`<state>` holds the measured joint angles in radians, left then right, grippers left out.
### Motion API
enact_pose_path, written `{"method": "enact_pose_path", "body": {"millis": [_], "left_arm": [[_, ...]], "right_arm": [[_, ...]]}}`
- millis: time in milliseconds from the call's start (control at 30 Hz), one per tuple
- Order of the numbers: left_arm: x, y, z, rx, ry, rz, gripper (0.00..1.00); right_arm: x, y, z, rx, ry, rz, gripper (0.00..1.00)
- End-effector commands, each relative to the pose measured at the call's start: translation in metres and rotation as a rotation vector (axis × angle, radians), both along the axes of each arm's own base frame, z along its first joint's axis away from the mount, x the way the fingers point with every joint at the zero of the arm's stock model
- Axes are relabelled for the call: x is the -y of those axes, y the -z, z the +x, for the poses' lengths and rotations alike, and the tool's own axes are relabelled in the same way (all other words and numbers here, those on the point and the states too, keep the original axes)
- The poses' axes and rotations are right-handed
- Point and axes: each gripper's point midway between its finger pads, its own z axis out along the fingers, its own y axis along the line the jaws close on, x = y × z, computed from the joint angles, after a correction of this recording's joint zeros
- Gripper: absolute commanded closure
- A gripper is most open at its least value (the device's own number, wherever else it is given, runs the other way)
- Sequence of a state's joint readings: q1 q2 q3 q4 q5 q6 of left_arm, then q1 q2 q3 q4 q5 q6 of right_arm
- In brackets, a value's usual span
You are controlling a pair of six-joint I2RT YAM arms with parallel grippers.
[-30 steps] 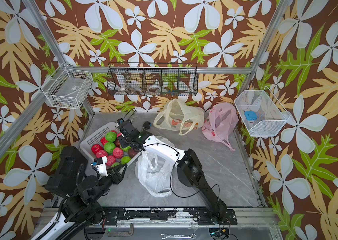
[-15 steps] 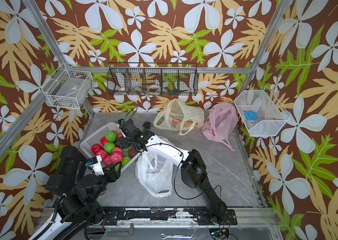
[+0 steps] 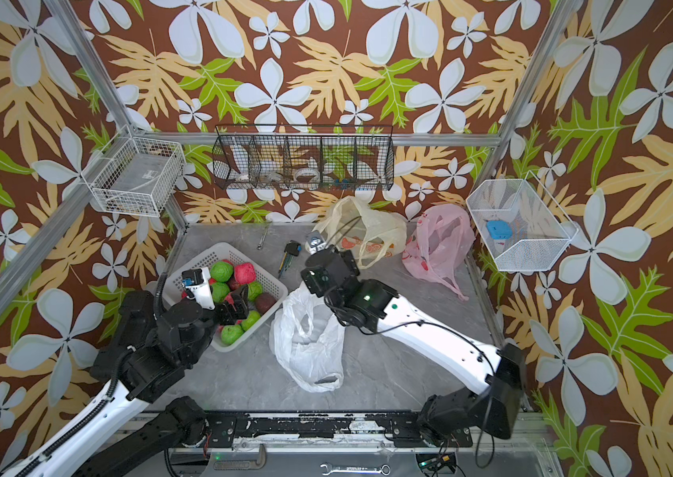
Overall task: Untie the knot of a plastic bag & take out the apple
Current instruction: Reset both arms
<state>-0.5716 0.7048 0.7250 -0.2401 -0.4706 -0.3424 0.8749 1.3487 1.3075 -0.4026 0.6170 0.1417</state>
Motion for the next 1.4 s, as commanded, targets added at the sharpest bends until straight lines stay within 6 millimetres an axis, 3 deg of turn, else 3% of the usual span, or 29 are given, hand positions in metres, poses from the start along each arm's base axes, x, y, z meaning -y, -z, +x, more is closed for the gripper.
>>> {"method": "enact_pose_path", "body": {"millis": [0, 67, 167, 233, 333, 433, 533, 700, 933, 1100, 1200, 1367], "left_arm": [[-0.008, -0.008, 0.019, 0.038, 0.020, -0.030, 0.00], [-0.023, 0.000, 0.031, 0.042, 0.003, -0.080, 0.00], [-0.044, 0.018, 0.042, 0.046, -0.022, -0.117, 0.00], [-0.062, 0.031, 0.045, 0.045, -0.086, -0.110, 0.00], [-0.080, 0.051, 0.046, 0.047, -0.138, -0.071, 0.00], [-0.087, 0.067, 0.046, 0.057, -0.149, -0.063, 0.00], [-0.085, 0.068, 0.045, 0.120, -0.129, -0.051, 0.00], [-0.093, 0.086, 0.043, 0.165, -0.172, -0.037, 0.00], [-0.083, 0.098, 0.067, 0.115, -0.111, -0.004, 0.00], [-0.085, 0.094, 0.068, 0.201, -0.116, 0.045, 0.00], [-0.088, 0.104, 0.073, 0.184, -0.125, 0.086, 0.00], [-0.080, 0.117, 0.081, 0.171, -0.073, 0.132, 0.00]], "right_arm": [[0.080, -0.003, -0.007, 0.080, 0.226, 0.001, 0.07], [0.123, 0.004, -0.017, 0.104, 0.316, 0.031, 0.00], [0.182, 0.018, -0.036, 0.153, 0.451, 0.071, 0.00], [0.210, 0.035, -0.049, 0.187, 0.508, 0.073, 0.00], [0.234, 0.066, -0.063, 0.234, 0.547, 0.059, 0.01], [0.242, 0.099, -0.070, 0.269, 0.555, 0.049, 0.00], [0.241, 0.132, -0.072, 0.280, 0.543, 0.061, 0.00], [0.244, 0.170, -0.070, 0.307, 0.560, 0.144, 0.00], [0.251, 0.168, -0.057, 0.334, 0.536, 0.135, 0.00], [0.268, 0.167, -0.050, 0.359, 0.548, 0.219, 0.00], [0.277, 0.166, -0.047, 0.376, 0.574, 0.244, 0.00], [0.265, 0.167, -0.026, 0.343, 0.497, 0.236, 0.00]]}}
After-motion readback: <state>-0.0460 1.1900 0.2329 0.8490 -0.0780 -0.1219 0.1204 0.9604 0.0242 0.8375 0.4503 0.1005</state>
